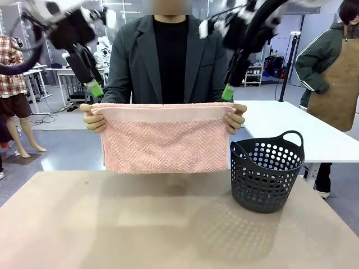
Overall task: Fold the towel.
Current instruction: Release the end of the 100 cm Hotel Towel you were holding.
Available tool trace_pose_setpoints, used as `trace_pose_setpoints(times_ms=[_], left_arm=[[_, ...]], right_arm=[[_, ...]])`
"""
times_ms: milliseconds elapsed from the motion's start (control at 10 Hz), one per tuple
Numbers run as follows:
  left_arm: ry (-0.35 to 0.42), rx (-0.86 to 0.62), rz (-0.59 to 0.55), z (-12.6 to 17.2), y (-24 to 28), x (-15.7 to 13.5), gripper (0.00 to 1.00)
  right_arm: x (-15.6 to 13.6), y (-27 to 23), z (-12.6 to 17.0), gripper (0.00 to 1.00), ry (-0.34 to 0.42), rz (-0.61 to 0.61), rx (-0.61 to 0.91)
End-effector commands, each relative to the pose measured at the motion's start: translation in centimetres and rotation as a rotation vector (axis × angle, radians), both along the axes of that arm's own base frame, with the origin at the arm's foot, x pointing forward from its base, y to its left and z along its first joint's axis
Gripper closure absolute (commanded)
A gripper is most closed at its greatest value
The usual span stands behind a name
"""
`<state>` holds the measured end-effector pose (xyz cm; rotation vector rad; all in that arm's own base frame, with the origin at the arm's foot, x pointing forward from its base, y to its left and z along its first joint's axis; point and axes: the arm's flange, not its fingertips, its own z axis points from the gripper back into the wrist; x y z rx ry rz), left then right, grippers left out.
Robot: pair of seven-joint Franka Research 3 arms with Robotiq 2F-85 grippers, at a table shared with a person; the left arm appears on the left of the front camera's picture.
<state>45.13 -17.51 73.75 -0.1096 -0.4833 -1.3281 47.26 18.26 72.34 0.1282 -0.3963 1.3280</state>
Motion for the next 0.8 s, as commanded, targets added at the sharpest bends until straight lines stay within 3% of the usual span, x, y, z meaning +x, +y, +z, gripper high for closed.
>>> trace_pose_setpoints(times_ms=[0,200,500,700], left_arm=[[-0.025,-0.139,0.146,0.0,5.7,-2.7,0.00],[-0.049,-0.256,0.280,-0.1,11.6,-5.1,0.00],[-0.043,-0.387,0.459,-2.8,17.7,-6.8,0.00],[-0.062,-0.409,0.486,-2.9,19.0,-7.4,0.00]], right_arm=[[-2.2,-6.0,0.5,0.00,0.024,-0.088,0.119],[-4.8,-12.1,-0.1,0.00,0.036,-0.182,0.264],[-7.9,-18.1,-3.4,0.00,0.029,-0.361,0.411],[-9.2,-19.6,-4.0,0.00,-0.005,-0.429,0.422]])
